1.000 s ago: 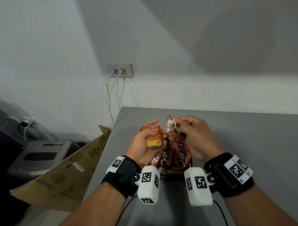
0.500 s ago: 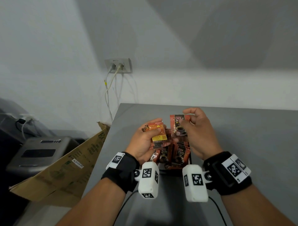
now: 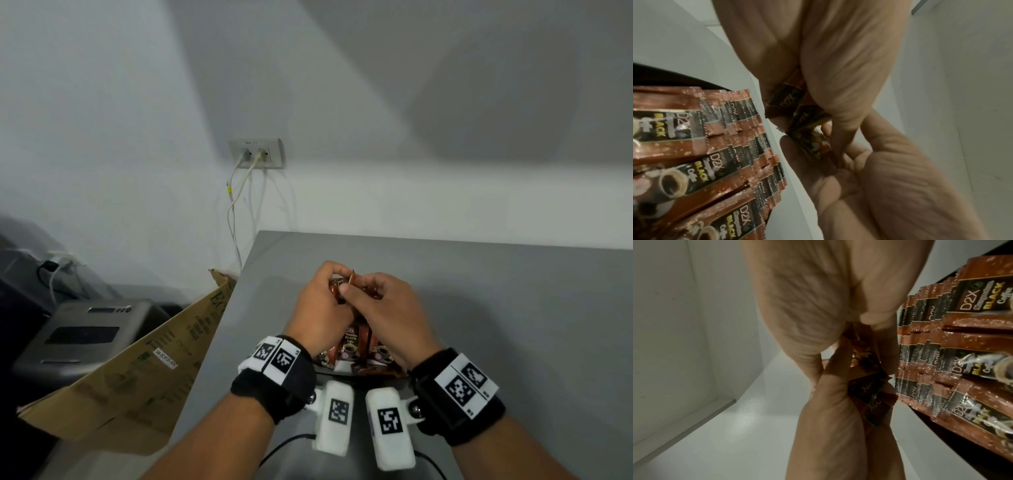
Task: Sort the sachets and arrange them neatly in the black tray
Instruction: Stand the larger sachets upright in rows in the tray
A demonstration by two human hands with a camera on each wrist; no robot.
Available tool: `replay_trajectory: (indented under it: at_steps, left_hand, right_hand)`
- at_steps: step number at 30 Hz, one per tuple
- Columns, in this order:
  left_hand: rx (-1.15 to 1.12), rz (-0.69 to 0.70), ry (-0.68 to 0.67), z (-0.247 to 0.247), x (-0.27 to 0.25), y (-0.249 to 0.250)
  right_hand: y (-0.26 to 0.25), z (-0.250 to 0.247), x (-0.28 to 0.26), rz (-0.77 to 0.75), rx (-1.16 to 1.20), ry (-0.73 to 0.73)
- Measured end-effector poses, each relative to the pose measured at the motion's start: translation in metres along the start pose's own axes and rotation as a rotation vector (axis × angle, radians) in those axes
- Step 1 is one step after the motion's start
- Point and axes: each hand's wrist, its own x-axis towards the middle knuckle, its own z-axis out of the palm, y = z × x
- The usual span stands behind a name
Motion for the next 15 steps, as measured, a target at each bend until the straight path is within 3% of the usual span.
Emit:
replay_trajectory:
  at_steps: [3, 7, 15]
  left_hand:
    - [-0.013, 0.003, -0.076, -0.005, -0.003, -0.003]
    - [-0.283, -0.055, -0.114, -0.013, -0.007, -0.003]
    - [-0.571, -0.206, 0.031, -0.027, -0.001, -0.004]
  right_hand:
    - [0.006, 0.0, 0.005, 0.013, 0.051, 0.009]
    - [0.007, 0.0, 0.011, 0.098, 0.148, 0.02]
    - [0.019, -0.022, 0.018, 0.111, 0.26, -0.019]
